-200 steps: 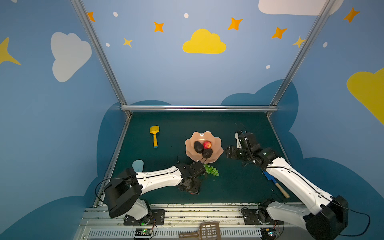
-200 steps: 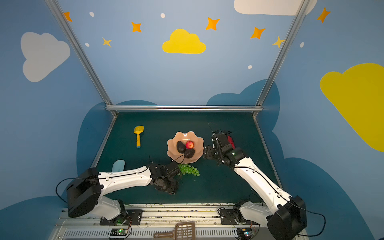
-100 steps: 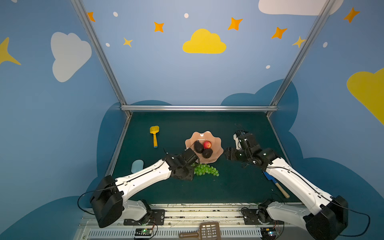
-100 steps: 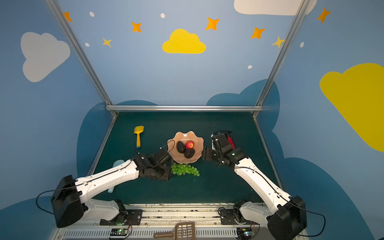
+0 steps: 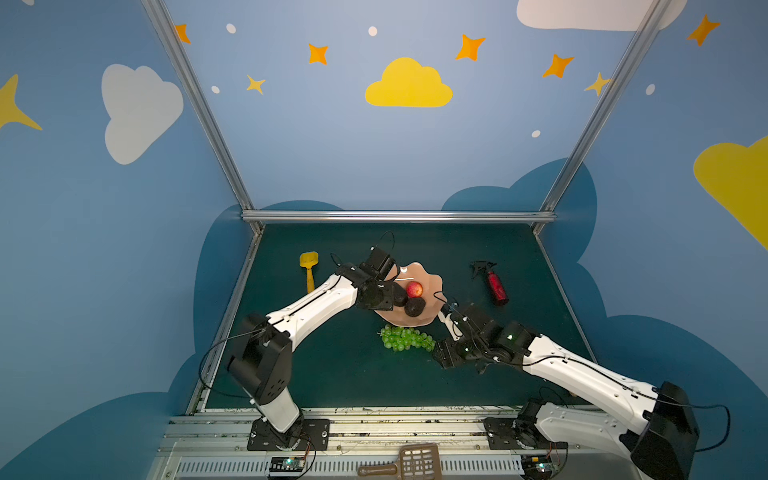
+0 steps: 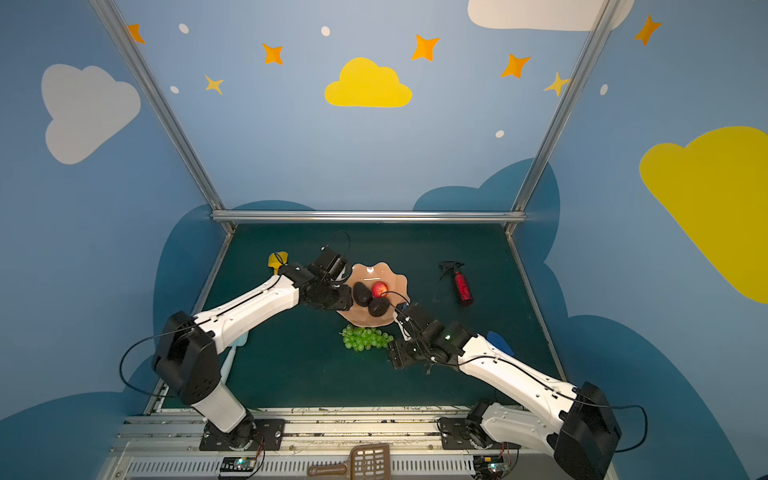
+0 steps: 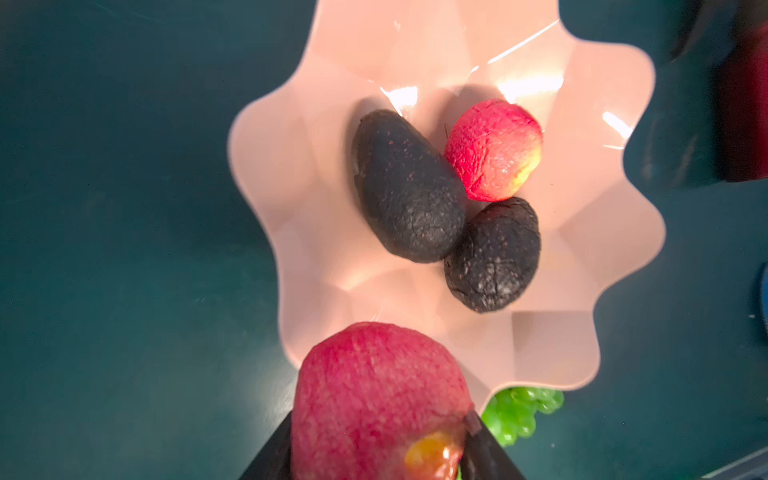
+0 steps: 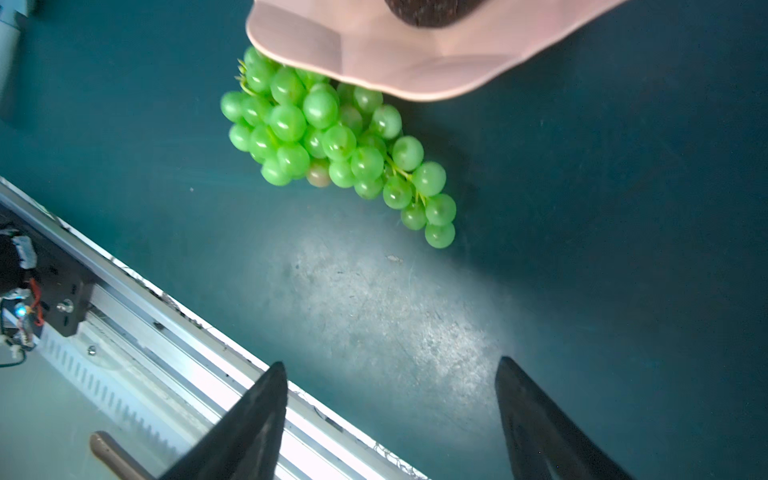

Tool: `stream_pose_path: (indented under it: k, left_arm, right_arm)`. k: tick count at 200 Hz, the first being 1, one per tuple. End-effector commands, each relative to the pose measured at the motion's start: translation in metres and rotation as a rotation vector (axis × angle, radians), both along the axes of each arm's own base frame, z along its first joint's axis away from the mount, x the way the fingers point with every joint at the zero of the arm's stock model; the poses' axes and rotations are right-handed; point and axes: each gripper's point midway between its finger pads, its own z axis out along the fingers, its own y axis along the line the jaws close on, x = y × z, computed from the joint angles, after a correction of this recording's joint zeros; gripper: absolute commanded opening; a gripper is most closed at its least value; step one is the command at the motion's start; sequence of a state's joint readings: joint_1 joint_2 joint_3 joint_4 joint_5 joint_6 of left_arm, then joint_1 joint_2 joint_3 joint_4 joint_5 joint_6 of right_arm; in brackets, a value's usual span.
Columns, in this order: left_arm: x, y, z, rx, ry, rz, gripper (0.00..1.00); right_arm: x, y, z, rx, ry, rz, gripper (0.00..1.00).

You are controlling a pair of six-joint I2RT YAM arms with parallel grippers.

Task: Place and organize the fake fruits in the fruit bowl
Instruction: 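Lower the red apple into the pink bowl and open the left gripper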

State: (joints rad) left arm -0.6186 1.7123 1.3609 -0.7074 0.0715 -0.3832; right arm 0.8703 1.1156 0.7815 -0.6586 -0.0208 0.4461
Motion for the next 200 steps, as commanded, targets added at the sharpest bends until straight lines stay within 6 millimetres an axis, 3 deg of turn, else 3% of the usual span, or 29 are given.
stream_pose_path:
  k: [1,42,85,103,127,166,186,200]
  left_arm:
    - [0.008,-0.011,0.001,-0.019,-0.003,-0.039,0.56]
    - [0.017,-0.02,-0.019,-0.013,0.031,-0.028,0.59]
    - [0.026,-0.025,-0.03,-0.006,0.043,-0.005,0.76]
    - [0.028,-0.027,-0.031,-0.01,0.047,0.002,0.82]
    - [0.032,-0.027,-0.015,-0.025,0.008,0.014,0.87]
    - [0.04,-0.01,0.039,-0.039,-0.137,0.067,0.99]
    - [0.041,0.007,0.066,-0.061,-0.208,0.115,1.0]
    - [0.041,0.029,0.083,-0.069,-0.247,0.181,1.0]
  right_arm:
    - [0.002,0.008,0.002,0.029,-0.027,0.021,0.78]
    - [0.006,0.013,-0.01,0.016,-0.04,0.033,0.79]
    - [0.018,0.008,-0.022,-0.09,-0.01,-0.03,0.8]
    - [0.026,0.015,-0.026,-0.12,-0.018,0.001,0.81]
    - [0.035,0.027,-0.026,-0.109,-0.048,0.044,0.81]
    - [0.042,0.041,-0.03,-0.103,-0.097,0.164,0.83]
    - [0.044,0.048,-0.032,-0.097,-0.118,0.234,0.84]
    - [0.049,0.053,-0.032,-0.074,-0.13,0.253,0.85]
